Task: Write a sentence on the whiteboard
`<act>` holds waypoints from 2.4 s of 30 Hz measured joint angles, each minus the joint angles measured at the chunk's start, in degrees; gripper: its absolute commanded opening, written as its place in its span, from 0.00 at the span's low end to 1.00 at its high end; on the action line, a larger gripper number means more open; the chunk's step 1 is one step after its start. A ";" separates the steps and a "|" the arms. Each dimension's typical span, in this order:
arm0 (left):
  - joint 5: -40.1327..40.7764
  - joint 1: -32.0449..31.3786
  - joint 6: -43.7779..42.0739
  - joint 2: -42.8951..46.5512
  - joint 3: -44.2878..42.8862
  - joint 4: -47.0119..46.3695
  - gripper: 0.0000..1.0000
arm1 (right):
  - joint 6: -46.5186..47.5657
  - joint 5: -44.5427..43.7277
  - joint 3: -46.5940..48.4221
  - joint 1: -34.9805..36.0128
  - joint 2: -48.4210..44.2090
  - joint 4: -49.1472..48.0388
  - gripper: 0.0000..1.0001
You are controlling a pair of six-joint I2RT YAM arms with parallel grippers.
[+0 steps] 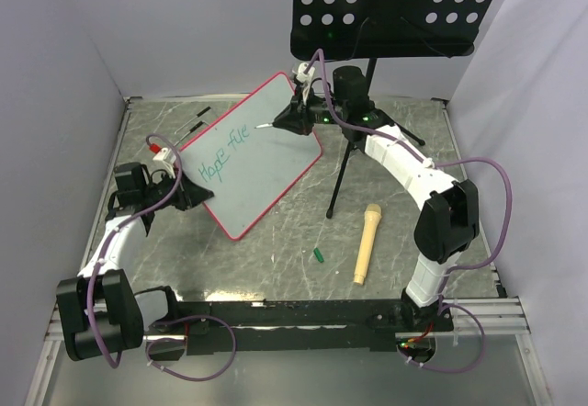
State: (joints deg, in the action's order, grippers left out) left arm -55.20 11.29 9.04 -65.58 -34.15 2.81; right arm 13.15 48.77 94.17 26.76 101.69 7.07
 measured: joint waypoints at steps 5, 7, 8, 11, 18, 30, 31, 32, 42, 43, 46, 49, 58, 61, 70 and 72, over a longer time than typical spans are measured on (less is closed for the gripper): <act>-0.04 -0.15 -2.75 0.00 -0.70 2.56 0.01 | -0.13 -0.28 -1.01 0.59 0.00 -2.08 0.00; -0.20 -0.20 -3.85 0.00 -0.70 3.34 0.01 | -0.28 -0.72 -1.64 1.01 0.00 -2.73 0.00; -0.26 -0.24 -4.13 0.00 -0.70 3.74 0.01 | -0.48 -1.14 -1.68 1.36 0.09 -3.10 0.00; -0.39 -0.24 -5.81 0.00 -1.03 4.44 0.01 | -0.68 -2.69 -1.68 2.34 0.46 -4.57 0.00; 0.72 -0.31 -9.40 -0.02 -3.39 8.09 0.01 | -1.27 -7.43 -3.02 3.56 2.45 -8.96 0.00; 1.11 -0.17 -10.54 -1.99 -5.03 9.20 0.01 | -1.31 -11.08 -4.61 3.48 3.67 -12.70 0.00; 1.11 -0.17 -10.54 -2.08 -5.05 9.18 0.01 | -1.33 -11.28 -4.61 3.45 3.67 -12.98 0.00; 1.11 -0.17 -10.54 -2.19 -5.09 9.16 0.01 | -1.33 -11.45 -4.61 3.45 3.67 -13.14 0.00; 1.07 -0.17 -10.51 -2.82 -5.11 8.68 0.01 | -1.77 -12.81 -4.04 3.37 5.68 -13.57 0.00; 1.05 -0.15 -10.49 -2.93 -5.14 8.61 0.01 | -1.77 -12.83 -4.04 3.34 5.95 -13.55 0.00; 1.05 -0.11 -10.08 -3.08 -5.20 8.66 0.01 | -2.03 -12.76 -3.74 3.34 6.47 -13.55 0.00; 1.05 -0.09 -10.12 -3.32 -5.29 8.50 0.01 | -2.27 -12.83 -3.26 3.34 6.47 -13.75 0.00; 1.05 -0.09 -10.12 -3.32 -5.31 8.50 0.01 | -3.13 -12.85 -2.08 3.08 6.49 -13.94 0.00; 1.05 -0.09 -10.12 -3.32 -5.31 8.50 0.01 | -3.30 -12.87 -0.66 3.02 7.19 -13.92 0.00; 1.03 0.04 -9.60 -3.54 -5.31 8.52 0.01 | -3.61 -12.98 2.36 2.93 9.20 -13.00 0.00; 1.03 0.04 -9.57 -3.56 -5.31 8.52 0.01 | -3.54 -12.98 2.36 2.93 9.20 -12.98 0.00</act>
State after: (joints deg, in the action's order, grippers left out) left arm -54.17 11.33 -0.54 -69.14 -39.46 11.33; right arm 9.61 35.79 96.53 29.69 110.89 -5.91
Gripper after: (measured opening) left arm 0.112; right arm 0.193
